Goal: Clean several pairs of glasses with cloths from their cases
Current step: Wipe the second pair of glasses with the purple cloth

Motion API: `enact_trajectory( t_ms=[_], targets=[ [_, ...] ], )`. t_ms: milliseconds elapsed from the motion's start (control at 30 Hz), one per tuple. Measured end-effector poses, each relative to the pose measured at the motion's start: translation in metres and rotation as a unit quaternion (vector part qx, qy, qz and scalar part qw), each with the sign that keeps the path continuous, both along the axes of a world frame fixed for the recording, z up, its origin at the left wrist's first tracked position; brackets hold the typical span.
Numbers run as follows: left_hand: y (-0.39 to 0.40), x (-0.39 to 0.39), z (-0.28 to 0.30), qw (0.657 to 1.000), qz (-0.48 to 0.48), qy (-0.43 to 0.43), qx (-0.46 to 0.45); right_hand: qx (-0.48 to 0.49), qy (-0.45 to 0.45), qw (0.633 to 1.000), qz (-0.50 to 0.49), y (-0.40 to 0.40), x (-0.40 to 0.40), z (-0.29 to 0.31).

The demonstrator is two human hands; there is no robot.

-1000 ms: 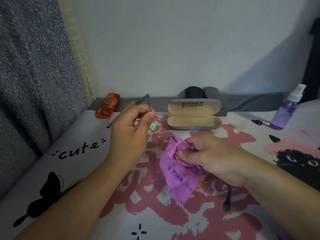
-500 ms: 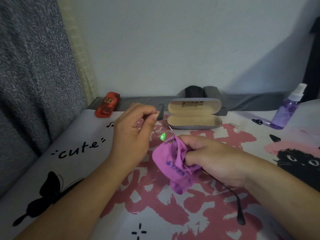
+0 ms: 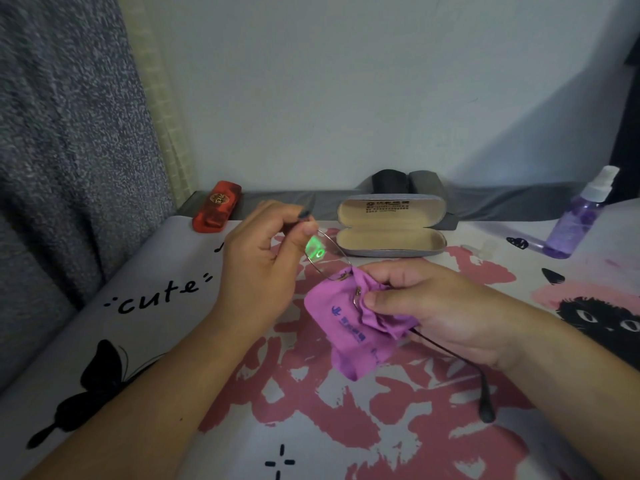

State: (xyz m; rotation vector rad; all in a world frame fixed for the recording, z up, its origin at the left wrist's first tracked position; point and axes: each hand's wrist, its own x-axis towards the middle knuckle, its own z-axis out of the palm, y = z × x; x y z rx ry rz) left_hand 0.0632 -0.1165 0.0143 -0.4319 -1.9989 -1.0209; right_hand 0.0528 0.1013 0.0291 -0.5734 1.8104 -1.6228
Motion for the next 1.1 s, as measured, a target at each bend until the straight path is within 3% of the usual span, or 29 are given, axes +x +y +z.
enact_trajectory(
  t_ms=[300,700,967,1100],
  targets=[
    [0.003,0.001,0.0,0.999,-0.007,-0.022,0.027,-0.023,-0.005,0.999,-0.037,-0.007,0.002,-0.005],
    [0.003,0.002,0.001,0.999,0.005,-0.019,0.026,0.046,0.052,0.995,-0.071,-0.015,0.008,-0.002],
    [0.001,0.002,0.003,1.0,0.01,-0.003,0.022,-0.012,0.05,0.991,-0.125,-0.016,0.008,-0.003],
    [-0.002,0.001,0.005,0.999,0.017,0.003,0.028,-0.019,0.019,0.998,-0.059,-0.008,0.003,0.0]
  ],
)
